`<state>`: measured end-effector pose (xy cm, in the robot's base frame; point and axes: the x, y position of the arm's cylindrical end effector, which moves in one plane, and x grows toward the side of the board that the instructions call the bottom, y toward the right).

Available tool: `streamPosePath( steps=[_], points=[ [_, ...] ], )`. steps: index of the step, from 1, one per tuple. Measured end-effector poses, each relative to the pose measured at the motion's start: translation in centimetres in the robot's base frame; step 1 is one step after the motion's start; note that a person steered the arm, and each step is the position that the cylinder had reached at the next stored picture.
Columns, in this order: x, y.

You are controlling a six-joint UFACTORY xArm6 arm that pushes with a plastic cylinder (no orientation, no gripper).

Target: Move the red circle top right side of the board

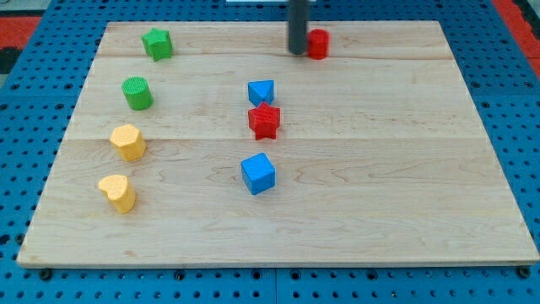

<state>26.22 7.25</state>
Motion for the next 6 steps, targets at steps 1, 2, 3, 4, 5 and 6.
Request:
streamPosePath(
  steps=[1,2,3,4,5,6],
  points=[
    [0.0,6.4],
    [0.0,10.0],
    [0.1,9.9],
    [0.5,9.9],
    [4.6,9.9],
    [8.0,9.3]
  ],
)
